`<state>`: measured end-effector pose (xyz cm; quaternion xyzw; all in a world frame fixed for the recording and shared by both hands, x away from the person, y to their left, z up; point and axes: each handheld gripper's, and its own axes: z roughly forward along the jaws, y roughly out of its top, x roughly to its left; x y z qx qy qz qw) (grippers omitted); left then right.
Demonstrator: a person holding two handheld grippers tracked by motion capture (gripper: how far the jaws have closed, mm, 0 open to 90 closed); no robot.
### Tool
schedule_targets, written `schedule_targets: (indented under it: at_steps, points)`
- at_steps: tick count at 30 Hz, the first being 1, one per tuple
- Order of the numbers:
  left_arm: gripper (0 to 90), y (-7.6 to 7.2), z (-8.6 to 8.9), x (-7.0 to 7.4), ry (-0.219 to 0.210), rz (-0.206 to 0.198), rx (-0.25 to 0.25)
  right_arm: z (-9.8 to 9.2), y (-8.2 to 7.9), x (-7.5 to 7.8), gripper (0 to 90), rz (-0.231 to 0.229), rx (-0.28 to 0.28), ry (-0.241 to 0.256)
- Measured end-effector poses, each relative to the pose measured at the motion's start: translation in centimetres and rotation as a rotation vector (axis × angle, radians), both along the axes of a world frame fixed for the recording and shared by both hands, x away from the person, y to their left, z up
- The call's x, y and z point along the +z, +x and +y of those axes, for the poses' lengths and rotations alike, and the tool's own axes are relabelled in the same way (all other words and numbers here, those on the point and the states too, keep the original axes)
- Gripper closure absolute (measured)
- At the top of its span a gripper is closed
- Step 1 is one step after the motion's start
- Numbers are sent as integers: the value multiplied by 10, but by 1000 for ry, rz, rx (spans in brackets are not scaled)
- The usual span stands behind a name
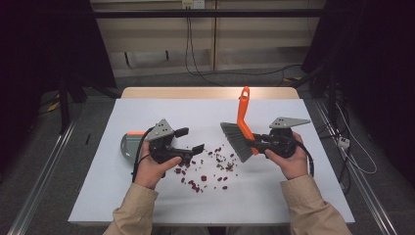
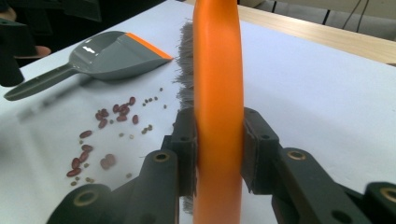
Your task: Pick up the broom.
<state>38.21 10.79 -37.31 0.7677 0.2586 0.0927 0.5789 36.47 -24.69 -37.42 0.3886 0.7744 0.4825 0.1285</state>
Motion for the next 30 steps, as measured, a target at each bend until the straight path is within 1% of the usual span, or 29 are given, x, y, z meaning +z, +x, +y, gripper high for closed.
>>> schedule_targets:
  at_steps: [1,3,4,6,7,10,11,15,18,19,20,23,25,26,27,29,30]
  points:
    - [134,0,2,0,12,-6,0,-1,0,0,706,0,-6,-9]
    - [126,-2,6,1,11,-4,4,-4,1,-1,706,0,-15,-14]
    - [125,-2,9,1,18,-8,7,-7,2,-1,706,4,-27,-16]
    - [122,-3,14,1,19,-10,16,-10,2,-1,706,11,-46,-20]
    - [120,-4,17,1,19,-11,18,-12,3,0,706,15,-63,-38]
    - [114,-5,26,0,20,-13,28,-14,5,-2,706,20,-76,-82]
    - [112,-6,27,-1,19,-12,29,-15,5,-3,706,28,-88,-97]
    - [98,-8,39,-3,24,-17,41,-15,8,-5,706,32,-116,-156]
    - [95,-8,45,-5,30,-21,55,-13,11,-8,706,41,-145,-205]
    - [95,-9,47,-5,27,-16,57,-11,12,-9,706,46,-152,-220]
    - [95,-9,49,-6,27,-16,54,-10,13,-10,706,43,-155,-240]
    - [95,-8,53,-8,34,-11,64,-5,17,-15,706,59,-162,-272]
    - [95,-8,55,-9,31,-6,71,-1,21,-18,706,46,-169,-315]
    - [95,-8,56,-10,33,-7,70,0,22,-19,706,47,-171,-324]
    - [95,-8,57,-10,38,-8,73,2,24,-19,706,50,-166,-322]
    - [95,-8,58,-10,36,-6,75,5,28,-21,707,49,-168,-311]
    - [95,-9,58,-11,33,-3,73,7,30,-22,709,57,-168,-306]
